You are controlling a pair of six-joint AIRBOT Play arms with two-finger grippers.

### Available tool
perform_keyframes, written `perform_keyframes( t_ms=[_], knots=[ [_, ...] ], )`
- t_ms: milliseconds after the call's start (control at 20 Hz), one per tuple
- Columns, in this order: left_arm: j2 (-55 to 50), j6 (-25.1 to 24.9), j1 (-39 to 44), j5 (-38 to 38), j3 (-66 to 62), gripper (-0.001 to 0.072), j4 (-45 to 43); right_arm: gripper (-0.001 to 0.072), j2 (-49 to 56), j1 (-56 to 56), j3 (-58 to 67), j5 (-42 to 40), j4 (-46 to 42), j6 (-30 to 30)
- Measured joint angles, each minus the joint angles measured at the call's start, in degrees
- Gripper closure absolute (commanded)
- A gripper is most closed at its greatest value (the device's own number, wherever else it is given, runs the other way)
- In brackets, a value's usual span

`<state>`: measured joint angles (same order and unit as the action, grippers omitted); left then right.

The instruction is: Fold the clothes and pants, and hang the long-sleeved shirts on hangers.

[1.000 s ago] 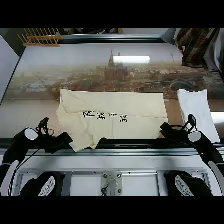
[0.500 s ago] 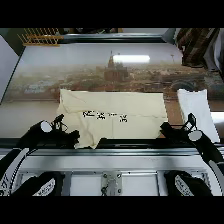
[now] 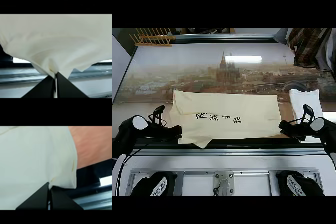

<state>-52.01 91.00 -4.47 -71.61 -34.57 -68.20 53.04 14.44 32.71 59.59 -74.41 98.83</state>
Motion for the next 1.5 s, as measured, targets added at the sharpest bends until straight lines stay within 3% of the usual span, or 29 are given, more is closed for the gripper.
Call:
perform_keyframes(
  t_ms=[300,1100,1150,1200,1250,1300,1500],
  knots=[
    [-3.0,-1.6,2.0,-3.0,-8.1,0.0701,-0.7,0.0704,2.7,-0.7,6.5,6.0,-2.7,0.2],
    [-35.4,-2.8,3.3,-2.2,-41.4,0.0700,-1.2,0.0693,30.3,-3.6,33.6,6.0,-1.1,1.5],
    [-37.1,-2.8,3.3,-2.2,-43.2,0.0700,-1.2,0.0632,31.3,-3.7,34.4,5.1,-0.5,1.7],
    [-38.5,-2.8,3.3,-2.2,-44.7,0.0627,-1.2,0.0355,32.1,-3.8,35.1,3.8,0.3,1.8],
    [-39.9,-2.8,3.3,-2.2,-46.3,0.0294,-1.2,0.0090,32.7,-3.8,35.5,2.3,1.4,1.9],
    [-40.9,-2.8,3.2,-2.1,-47.7,0.0144,-1.0,0.0054,33.1,-3.8,35.8,0.5,3.0,1.9],
    [-42.5,-1.4,2.9,-1.0,-53.6,0.0145,-0.8,0.0054,33.5,-3.3,36.5,-7.5,13.2,-3.1]
  ],
)
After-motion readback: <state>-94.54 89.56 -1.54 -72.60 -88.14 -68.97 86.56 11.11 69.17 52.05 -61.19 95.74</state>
